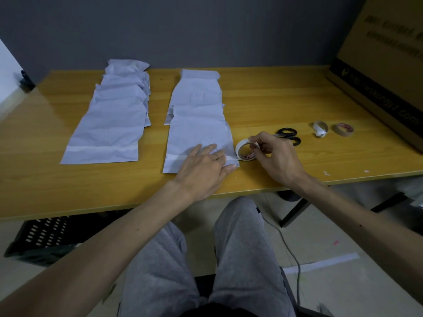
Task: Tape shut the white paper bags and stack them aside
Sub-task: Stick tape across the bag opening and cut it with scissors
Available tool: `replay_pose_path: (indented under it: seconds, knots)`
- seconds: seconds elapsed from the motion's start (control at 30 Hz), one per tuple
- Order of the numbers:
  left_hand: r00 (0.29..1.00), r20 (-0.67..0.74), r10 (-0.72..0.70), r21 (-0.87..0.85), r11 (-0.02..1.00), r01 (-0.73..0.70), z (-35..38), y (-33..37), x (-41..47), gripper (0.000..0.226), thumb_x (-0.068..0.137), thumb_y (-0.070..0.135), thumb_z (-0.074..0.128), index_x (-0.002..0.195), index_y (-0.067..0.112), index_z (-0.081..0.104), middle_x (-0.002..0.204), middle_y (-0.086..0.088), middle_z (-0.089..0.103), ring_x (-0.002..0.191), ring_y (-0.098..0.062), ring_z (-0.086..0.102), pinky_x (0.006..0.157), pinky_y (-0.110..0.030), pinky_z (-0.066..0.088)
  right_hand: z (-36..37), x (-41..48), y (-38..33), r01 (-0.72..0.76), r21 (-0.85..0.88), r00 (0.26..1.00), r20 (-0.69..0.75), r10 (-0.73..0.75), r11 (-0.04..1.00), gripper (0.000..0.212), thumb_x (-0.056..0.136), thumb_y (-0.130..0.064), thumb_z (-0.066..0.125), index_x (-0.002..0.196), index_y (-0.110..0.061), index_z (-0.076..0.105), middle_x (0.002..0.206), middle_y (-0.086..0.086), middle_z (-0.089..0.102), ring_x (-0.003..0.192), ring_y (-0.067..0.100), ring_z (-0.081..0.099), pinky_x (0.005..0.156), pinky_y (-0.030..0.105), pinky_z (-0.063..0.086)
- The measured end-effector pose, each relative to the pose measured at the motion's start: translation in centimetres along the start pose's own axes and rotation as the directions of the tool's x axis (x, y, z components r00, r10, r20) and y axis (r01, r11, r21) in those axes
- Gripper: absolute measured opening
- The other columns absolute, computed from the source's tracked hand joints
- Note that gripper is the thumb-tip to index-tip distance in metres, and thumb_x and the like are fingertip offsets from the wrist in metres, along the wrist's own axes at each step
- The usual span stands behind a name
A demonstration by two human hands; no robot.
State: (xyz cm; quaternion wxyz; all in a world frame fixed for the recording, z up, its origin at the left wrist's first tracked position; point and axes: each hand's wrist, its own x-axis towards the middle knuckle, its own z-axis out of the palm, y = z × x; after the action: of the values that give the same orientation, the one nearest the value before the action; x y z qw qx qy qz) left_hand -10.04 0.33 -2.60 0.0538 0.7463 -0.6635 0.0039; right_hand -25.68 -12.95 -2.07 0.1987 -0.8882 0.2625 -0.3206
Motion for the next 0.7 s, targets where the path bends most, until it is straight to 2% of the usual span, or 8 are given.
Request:
replay_pose_path:
  seconds: [0.17,0.27,0.33,0.43,0.53,0.7]
  knots:
    - [0.988,-0.154,0.004,-0.089,0.996,-0.018,0.63,-0.03,0.51,0.049,0.101,0.044,0.034,0.119,0.012,0.067,0.135,-0.002,0.058,0.135,-0.015,0.038,0.110,-0.029,0.023,0.13,-0.28,-0.01,-0.048,0.026,0.999,-0.025,0.048,0.999,0.018,0.090,-0.009,0.064,0.107,-0.010,0.068,0.104,0.001,0.072,0.089,0.016,0.067,0.082,0.025,0.053]
    - [0.983,-0.163,-0.084,-0.216,0.975,0.048,0.31,0.17,0.70,0.045,0.099,0.043,0.043,0.114,0.010,0.068,0.125,-0.004,0.063,0.120,-0.018,0.051,0.102,-0.032,0.034,0.19,-0.34,-0.03,-0.051,0.034,0.998,-0.027,0.052,0.998,0.020,0.089,-0.010,0.065,0.108,-0.011,0.069,0.105,-0.001,0.072,0.088,0.014,0.067,0.081,0.022,0.053]
    - [0.978,-0.175,-0.112,-0.236,0.969,0.069,0.23,0.19,0.72,0.038,0.099,0.038,0.046,0.115,0.010,0.067,0.123,-0.003,0.064,0.117,-0.020,0.054,0.099,-0.034,0.038,0.19,-0.29,-0.09,-0.056,0.043,0.998,-0.028,0.057,0.998,0.020,0.089,-0.009,0.065,0.109,-0.011,0.070,0.105,-0.001,0.072,0.087,0.012,0.066,0.080,0.020,0.052]
    - [0.975,-0.180,-0.132,-0.237,0.968,0.087,0.58,0.09,0.62,0.031,0.097,0.026,0.050,0.121,0.012,0.063,0.125,-0.004,0.063,0.116,-0.021,0.054,0.097,-0.033,0.037,0.31,-0.27,-0.16,-0.046,0.035,0.998,-0.032,0.047,0.998,0.021,0.089,-0.007,0.064,0.109,-0.011,0.070,0.106,-0.001,0.072,0.087,0.009,0.064,0.077,0.015,0.049]
    - [0.974,-0.190,-0.128,-0.270,0.960,0.074,0.62,0.27,0.55,0.033,0.096,0.020,0.052,0.128,0.013,0.060,0.130,-0.004,0.060,0.120,-0.022,0.051,0.100,-0.033,0.035,0.37,-0.25,-0.16,-0.046,0.035,0.998,-0.030,0.047,0.998,0.023,0.088,-0.006,0.064,0.110,-0.011,0.070,0.107,-0.001,0.071,0.088,0.010,0.065,0.077,0.017,0.050]
    - [0.996,-0.070,-0.046,-0.147,0.989,0.036,0.73,-0.01,0.65,0.041,0.100,0.021,0.041,0.139,0.029,0.049,0.154,-0.004,0.031,0.141,-0.020,0.025,0.112,-0.033,0.019,0.29,-0.25,-0.09,-0.053,0.029,0.998,-0.020,0.054,0.998,0.025,0.089,-0.006,0.064,0.113,-0.012,0.069,0.110,-0.001,0.071,0.091,0.012,0.065,0.079,0.021,0.052]
